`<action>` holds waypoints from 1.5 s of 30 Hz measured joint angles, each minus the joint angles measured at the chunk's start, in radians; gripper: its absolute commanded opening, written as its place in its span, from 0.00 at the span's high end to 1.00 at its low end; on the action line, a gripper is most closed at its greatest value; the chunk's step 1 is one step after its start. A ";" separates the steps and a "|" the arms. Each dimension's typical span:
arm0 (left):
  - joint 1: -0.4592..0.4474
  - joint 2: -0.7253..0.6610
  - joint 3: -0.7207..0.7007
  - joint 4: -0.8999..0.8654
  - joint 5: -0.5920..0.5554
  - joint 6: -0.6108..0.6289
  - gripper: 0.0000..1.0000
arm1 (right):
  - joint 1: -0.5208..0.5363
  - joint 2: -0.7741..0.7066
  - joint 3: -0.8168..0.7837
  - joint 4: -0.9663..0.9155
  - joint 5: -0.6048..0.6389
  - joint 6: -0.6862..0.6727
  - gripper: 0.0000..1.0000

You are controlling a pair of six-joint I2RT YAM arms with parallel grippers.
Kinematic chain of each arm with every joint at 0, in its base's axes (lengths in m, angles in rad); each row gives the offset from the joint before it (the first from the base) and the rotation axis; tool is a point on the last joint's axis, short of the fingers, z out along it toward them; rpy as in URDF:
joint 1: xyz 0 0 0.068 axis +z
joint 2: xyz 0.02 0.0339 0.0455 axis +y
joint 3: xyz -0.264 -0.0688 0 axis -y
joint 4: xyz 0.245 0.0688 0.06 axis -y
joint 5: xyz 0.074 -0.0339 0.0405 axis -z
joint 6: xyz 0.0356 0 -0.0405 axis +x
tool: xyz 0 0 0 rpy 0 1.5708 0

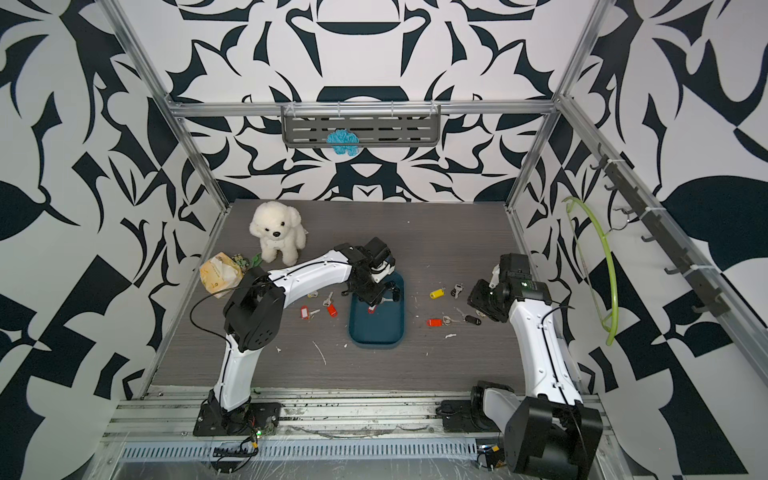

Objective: Take the keys out of the storage box
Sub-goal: Pick up the key from the storage box.

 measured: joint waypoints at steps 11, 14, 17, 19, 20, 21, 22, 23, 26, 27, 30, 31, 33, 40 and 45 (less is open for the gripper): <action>0.000 0.043 0.002 0.014 0.022 0.013 0.54 | 0.000 0.003 0.000 0.000 -0.004 0.000 0.57; 0.000 0.047 0.005 0.015 0.023 0.012 0.54 | 0.000 0.003 0.000 0.000 -0.007 0.000 0.57; 0.000 0.051 0.013 0.021 0.022 0.012 0.56 | 0.000 0.003 0.000 0.000 -0.008 0.000 0.57; 0.000 0.052 0.013 0.023 0.023 0.011 0.57 | 0.000 0.003 0.000 0.000 -0.008 -0.001 0.57; 0.000 0.052 0.013 0.023 0.023 0.011 0.58 | 0.000 0.003 0.000 0.000 -0.008 -0.001 0.58; 0.000 0.053 0.013 0.023 0.022 0.011 0.59 | 0.000 0.003 0.000 0.000 -0.008 -0.001 0.58; 0.000 0.053 0.013 0.023 0.023 0.011 0.59 | 0.000 0.003 0.000 0.000 -0.008 -0.001 0.58; 0.000 0.054 0.013 0.023 0.023 0.010 0.59 | 0.000 0.003 0.000 0.000 -0.008 -0.001 0.58; 0.000 0.058 0.017 0.021 0.022 0.009 0.62 | 0.000 0.003 0.000 0.000 -0.008 -0.001 0.58; 0.000 0.062 0.021 0.021 0.022 0.007 0.63 | 0.000 0.003 0.000 0.000 -0.008 -0.001 0.58; 0.000 0.073 0.030 0.024 0.023 0.005 0.67 | 0.000 0.003 0.000 0.000 -0.008 -0.001 0.58; 0.000 0.075 0.030 0.023 0.023 0.004 0.70 | 0.000 0.003 0.000 0.000 -0.008 -0.002 0.58; 0.000 0.078 0.031 0.024 0.023 0.002 0.73 | 0.000 0.003 0.000 0.000 -0.008 -0.002 0.59; 0.000 0.086 0.045 0.021 0.026 -0.005 0.87 | 0.000 0.003 0.000 0.000 -0.008 -0.003 0.59; 0.000 0.086 0.048 0.016 0.026 -0.015 1.00 | 0.000 0.003 0.000 0.000 -0.008 -0.003 0.59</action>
